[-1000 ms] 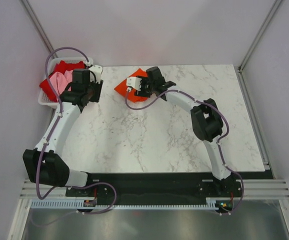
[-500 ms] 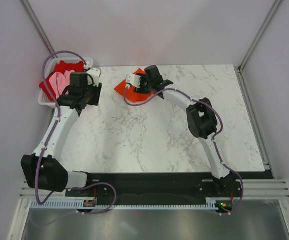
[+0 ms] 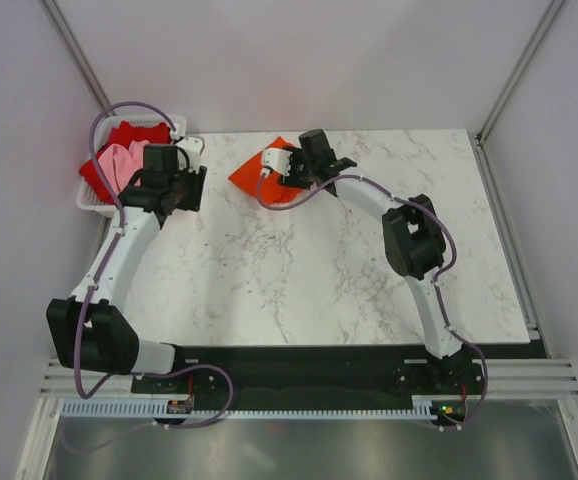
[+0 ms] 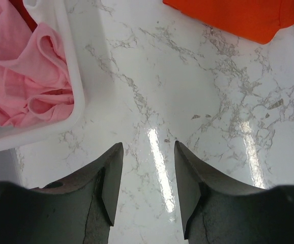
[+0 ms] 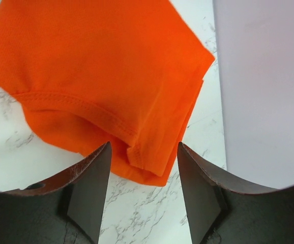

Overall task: Fold and stack the t-shirts
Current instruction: Flatten the tshirt out

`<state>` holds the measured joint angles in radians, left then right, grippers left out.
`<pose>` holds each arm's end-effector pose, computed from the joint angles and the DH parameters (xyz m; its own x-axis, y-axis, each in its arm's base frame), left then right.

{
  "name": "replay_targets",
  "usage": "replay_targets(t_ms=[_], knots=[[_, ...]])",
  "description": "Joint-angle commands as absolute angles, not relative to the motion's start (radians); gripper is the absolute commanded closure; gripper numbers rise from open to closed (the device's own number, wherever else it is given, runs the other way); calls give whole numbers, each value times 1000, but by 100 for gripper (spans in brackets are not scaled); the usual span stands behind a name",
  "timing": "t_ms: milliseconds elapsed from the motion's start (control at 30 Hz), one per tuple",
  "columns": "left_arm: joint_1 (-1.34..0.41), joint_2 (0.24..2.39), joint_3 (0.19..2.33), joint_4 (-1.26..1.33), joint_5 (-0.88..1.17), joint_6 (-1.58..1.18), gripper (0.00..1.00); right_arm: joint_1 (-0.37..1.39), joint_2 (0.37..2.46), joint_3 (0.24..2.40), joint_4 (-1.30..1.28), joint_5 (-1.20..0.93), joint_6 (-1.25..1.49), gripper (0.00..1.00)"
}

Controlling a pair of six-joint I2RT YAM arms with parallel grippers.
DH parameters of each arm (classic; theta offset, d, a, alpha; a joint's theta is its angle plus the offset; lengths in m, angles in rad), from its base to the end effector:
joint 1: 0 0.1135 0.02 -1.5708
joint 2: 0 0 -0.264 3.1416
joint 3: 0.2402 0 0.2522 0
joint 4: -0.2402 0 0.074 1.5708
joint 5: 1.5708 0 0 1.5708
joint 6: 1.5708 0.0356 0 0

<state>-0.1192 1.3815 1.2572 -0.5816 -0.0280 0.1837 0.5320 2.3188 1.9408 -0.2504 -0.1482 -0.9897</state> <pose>0.3022 -0.0352 0.3309 -0.6154 0.2576 -0.7449 0.2137 0.9642 0.1569 0.4607 0.2773 0.2082 0.2273 -0.8255 -0.5166 -0.7554 0.1854 -0.6285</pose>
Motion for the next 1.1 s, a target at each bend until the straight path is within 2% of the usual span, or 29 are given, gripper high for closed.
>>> replay_targets(t_ms=[0,233,633,1067], knots=[[-114,1382,1301,-554,-18,156,47,532,2365,2029,-236,-143,-979,37],[-115,1391,1304,-554,-20,160,47,532,2401,2072,-248,-138,-996,37],[-115,1407,1315,-548,-15,158,46,522,2306,1948,-255,-147,-997,38],[-115,1410,1315,-548,-21,164,45,520,2428,2091,-242,-120,-963,46]])
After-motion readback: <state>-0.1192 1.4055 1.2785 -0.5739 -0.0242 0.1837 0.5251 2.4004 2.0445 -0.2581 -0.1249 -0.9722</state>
